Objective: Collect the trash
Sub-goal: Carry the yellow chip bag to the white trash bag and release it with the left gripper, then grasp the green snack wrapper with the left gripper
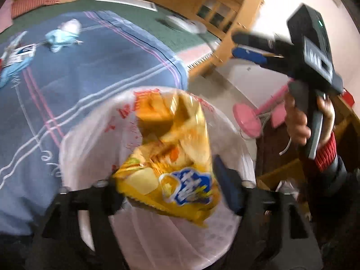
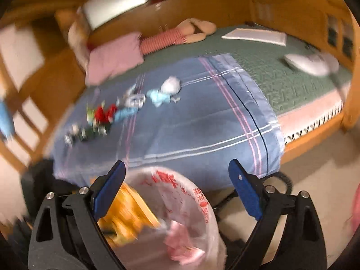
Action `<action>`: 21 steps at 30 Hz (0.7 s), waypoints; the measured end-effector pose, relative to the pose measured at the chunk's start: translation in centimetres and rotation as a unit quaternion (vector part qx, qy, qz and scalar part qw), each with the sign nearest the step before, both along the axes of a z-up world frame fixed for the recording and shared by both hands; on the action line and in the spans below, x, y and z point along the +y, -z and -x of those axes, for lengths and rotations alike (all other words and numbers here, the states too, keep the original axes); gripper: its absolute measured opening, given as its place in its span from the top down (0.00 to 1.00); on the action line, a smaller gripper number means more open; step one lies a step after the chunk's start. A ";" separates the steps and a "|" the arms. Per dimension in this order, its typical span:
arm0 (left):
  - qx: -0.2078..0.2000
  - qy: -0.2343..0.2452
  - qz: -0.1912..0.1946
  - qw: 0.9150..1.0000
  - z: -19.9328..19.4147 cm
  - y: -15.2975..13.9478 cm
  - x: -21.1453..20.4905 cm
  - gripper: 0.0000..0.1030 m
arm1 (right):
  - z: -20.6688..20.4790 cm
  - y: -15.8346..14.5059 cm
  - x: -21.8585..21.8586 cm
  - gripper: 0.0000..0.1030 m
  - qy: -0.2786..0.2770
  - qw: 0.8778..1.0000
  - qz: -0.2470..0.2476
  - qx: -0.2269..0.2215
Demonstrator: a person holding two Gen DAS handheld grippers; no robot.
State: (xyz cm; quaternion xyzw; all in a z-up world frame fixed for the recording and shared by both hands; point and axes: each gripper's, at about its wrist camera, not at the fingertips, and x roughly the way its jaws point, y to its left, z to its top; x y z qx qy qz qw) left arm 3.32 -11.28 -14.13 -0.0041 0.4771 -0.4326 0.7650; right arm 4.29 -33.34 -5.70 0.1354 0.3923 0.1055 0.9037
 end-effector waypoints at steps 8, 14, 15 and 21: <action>-0.017 -0.184 0.011 0.983 -3.9 -2.9 7.4 0.13 | -0.3 1.4 0.2 0.12 0.019 1.000 -0.016 0.017; -0.064 -0.329 -0.029 0.942 -8.7 -6.2 14.7 0.10 | -0.2 2.1 0.8 0.12 0.028 0.999 -0.006 0.024; -0.072 -0.353 -0.046 0.932 -9.7 -6.5 16.2 0.09 | -0.3 2.2 0.8 0.12 0.029 0.999 -0.007 0.027; 0.016 -0.501 -0.084 0.861 -19.9 -2.7 24.4 0.06 | -1.6 2.9 1.6 0.12 0.037 0.999 -0.001 0.040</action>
